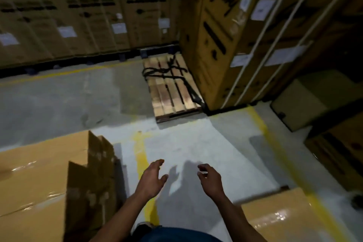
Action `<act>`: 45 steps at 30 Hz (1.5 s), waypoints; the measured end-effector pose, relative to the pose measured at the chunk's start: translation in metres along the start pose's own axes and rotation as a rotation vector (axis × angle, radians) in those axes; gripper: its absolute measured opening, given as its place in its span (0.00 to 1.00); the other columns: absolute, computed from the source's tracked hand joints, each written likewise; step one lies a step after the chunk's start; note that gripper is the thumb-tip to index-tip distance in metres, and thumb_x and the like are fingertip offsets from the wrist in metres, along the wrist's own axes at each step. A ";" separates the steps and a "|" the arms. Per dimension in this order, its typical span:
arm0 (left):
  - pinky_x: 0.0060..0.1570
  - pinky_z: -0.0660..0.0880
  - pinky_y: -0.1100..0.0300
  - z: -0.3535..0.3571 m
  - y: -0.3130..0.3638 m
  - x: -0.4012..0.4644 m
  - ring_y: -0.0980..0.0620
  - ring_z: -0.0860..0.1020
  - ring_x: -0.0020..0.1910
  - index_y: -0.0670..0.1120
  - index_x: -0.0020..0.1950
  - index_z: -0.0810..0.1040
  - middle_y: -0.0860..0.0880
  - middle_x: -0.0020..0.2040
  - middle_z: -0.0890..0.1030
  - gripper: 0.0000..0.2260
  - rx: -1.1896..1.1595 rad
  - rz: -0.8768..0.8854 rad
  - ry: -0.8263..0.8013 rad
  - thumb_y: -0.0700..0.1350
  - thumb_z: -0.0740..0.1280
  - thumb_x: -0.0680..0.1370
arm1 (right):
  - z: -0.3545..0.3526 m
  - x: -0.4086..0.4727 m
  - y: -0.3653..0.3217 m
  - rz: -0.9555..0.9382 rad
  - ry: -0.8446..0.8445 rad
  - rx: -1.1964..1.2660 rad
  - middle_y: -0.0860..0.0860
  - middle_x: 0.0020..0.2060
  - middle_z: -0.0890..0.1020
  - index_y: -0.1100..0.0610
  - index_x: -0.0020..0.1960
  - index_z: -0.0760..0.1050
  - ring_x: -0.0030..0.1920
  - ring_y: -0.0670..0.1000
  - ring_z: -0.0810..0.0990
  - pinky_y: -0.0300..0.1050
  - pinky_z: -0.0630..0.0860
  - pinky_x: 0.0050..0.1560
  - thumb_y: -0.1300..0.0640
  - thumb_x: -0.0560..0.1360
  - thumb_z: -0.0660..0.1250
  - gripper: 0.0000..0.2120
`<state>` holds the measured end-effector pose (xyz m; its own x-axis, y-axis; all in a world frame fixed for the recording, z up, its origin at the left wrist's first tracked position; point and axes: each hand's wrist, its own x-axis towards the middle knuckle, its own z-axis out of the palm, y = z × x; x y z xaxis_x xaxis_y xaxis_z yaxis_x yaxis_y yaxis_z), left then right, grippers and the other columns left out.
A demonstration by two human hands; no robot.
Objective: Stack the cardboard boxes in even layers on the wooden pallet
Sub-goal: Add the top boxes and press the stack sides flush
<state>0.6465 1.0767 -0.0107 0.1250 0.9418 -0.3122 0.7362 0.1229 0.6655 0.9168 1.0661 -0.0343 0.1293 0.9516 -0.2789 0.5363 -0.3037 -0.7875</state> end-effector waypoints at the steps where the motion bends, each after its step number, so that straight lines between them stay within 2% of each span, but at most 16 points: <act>1: 0.64 0.75 0.53 0.010 0.013 0.000 0.49 0.78 0.67 0.48 0.77 0.69 0.49 0.73 0.74 0.27 0.007 0.028 -0.020 0.50 0.72 0.80 | -0.011 -0.010 0.015 0.027 0.021 0.013 0.48 0.54 0.83 0.54 0.59 0.81 0.53 0.49 0.84 0.25 0.73 0.48 0.61 0.79 0.71 0.10; 4: 0.63 0.75 0.55 0.042 0.049 -0.006 0.50 0.79 0.66 0.48 0.77 0.70 0.50 0.72 0.75 0.26 0.028 0.091 -0.083 0.51 0.72 0.80 | -0.040 -0.043 0.056 0.098 0.086 0.033 0.48 0.53 0.83 0.52 0.59 0.81 0.53 0.50 0.84 0.21 0.70 0.46 0.61 0.79 0.70 0.10; 7: 0.60 0.75 0.57 0.079 0.085 -0.018 0.51 0.79 0.64 0.49 0.76 0.71 0.50 0.71 0.75 0.25 0.048 0.143 -0.134 0.50 0.72 0.80 | -0.068 -0.076 0.096 0.157 0.161 0.064 0.49 0.53 0.84 0.48 0.57 0.79 0.52 0.51 0.84 0.22 0.71 0.46 0.61 0.79 0.71 0.10; 12: 0.59 0.74 0.60 0.139 0.136 -0.034 0.50 0.79 0.63 0.48 0.76 0.72 0.48 0.71 0.76 0.26 0.159 0.291 -0.336 0.51 0.73 0.80 | -0.118 -0.136 0.143 0.280 0.363 0.154 0.50 0.54 0.84 0.54 0.59 0.81 0.54 0.50 0.83 0.22 0.70 0.46 0.62 0.79 0.71 0.10; 14: 0.60 0.74 0.61 0.160 0.158 -0.033 0.51 0.80 0.63 0.48 0.76 0.72 0.49 0.71 0.77 0.26 0.198 0.352 -0.396 0.52 0.73 0.79 | -0.135 -0.155 0.154 0.325 0.427 0.179 0.48 0.54 0.83 0.54 0.60 0.81 0.55 0.47 0.80 0.25 0.70 0.47 0.61 0.80 0.70 0.10; 15: 0.60 0.74 0.61 0.172 0.172 -0.032 0.51 0.79 0.64 0.48 0.76 0.72 0.49 0.70 0.77 0.26 0.212 0.389 -0.428 0.52 0.73 0.79 | -0.144 -0.167 0.162 0.362 0.467 0.186 0.47 0.54 0.82 0.53 0.60 0.81 0.55 0.47 0.80 0.30 0.71 0.50 0.59 0.80 0.70 0.10; 18: 0.59 0.72 0.62 0.202 0.211 -0.028 0.52 0.79 0.64 0.50 0.76 0.71 0.51 0.71 0.76 0.26 0.247 0.496 -0.528 0.52 0.73 0.80 | -0.162 -0.194 0.184 0.438 0.603 0.198 0.47 0.53 0.83 0.52 0.60 0.81 0.54 0.51 0.83 0.42 0.76 0.54 0.60 0.79 0.70 0.10; 22: 0.58 0.71 0.63 0.239 0.258 -0.018 0.52 0.79 0.64 0.49 0.76 0.71 0.49 0.71 0.76 0.26 0.303 0.664 -0.674 0.51 0.72 0.80 | -0.184 -0.219 0.199 0.561 0.768 0.250 0.49 0.52 0.83 0.52 0.58 0.81 0.55 0.49 0.83 0.42 0.78 0.57 0.63 0.78 0.71 0.11; 27: 0.59 0.70 0.66 0.277 0.311 -0.001 0.50 0.79 0.64 0.46 0.76 0.71 0.47 0.72 0.76 0.26 0.345 0.823 -0.808 0.49 0.73 0.80 | -0.204 -0.238 0.198 0.689 0.943 0.325 0.47 0.51 0.83 0.49 0.56 0.81 0.53 0.49 0.84 0.39 0.77 0.51 0.62 0.79 0.71 0.10; 29: 0.59 0.70 0.67 0.288 0.330 0.005 0.50 0.79 0.64 0.45 0.76 0.73 0.47 0.71 0.77 0.26 0.332 0.878 -0.835 0.48 0.74 0.79 | -0.211 -0.242 0.196 0.706 0.982 0.329 0.48 0.52 0.83 0.50 0.57 0.80 0.53 0.50 0.84 0.39 0.77 0.50 0.61 0.79 0.71 0.10; 33: 0.59 0.76 0.58 0.306 0.356 0.015 0.49 0.80 0.61 0.45 0.75 0.73 0.47 0.70 0.77 0.26 0.332 0.948 -0.914 0.49 0.74 0.79 | -0.219 -0.245 0.194 0.792 1.058 0.326 0.48 0.55 0.84 0.51 0.61 0.80 0.52 0.49 0.84 0.39 0.77 0.54 0.58 0.80 0.71 0.10; 37: 0.57 0.75 0.58 0.323 0.370 0.022 0.48 0.80 0.61 0.45 0.75 0.73 0.46 0.70 0.77 0.26 0.355 0.997 -0.978 0.49 0.74 0.79 | -0.226 -0.242 0.193 0.824 1.099 0.318 0.48 0.56 0.83 0.51 0.63 0.80 0.52 0.50 0.83 0.40 0.77 0.54 0.57 0.81 0.70 0.11; 41: 0.58 0.75 0.58 0.336 0.381 0.023 0.47 0.80 0.62 0.47 0.75 0.73 0.47 0.70 0.78 0.25 0.355 0.958 -0.997 0.49 0.74 0.79 | -0.234 -0.240 0.200 0.862 1.109 0.320 0.48 0.58 0.82 0.51 0.64 0.80 0.51 0.51 0.83 0.39 0.74 0.54 0.57 0.80 0.70 0.12; 45: 0.58 0.74 0.59 0.353 0.392 0.025 0.47 0.80 0.63 0.47 0.77 0.71 0.46 0.71 0.76 0.27 0.388 1.002 -1.002 0.50 0.73 0.79 | -0.247 -0.238 0.214 0.874 1.108 0.350 0.48 0.58 0.82 0.51 0.63 0.79 0.51 0.51 0.83 0.40 0.75 0.55 0.58 0.80 0.70 0.12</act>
<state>1.1727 1.0381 0.0027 0.9599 -0.0451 -0.2768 0.1739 -0.6788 0.7134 1.2068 0.7869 -0.0004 0.9535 -0.0408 -0.2986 -0.2553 -0.6359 -0.7283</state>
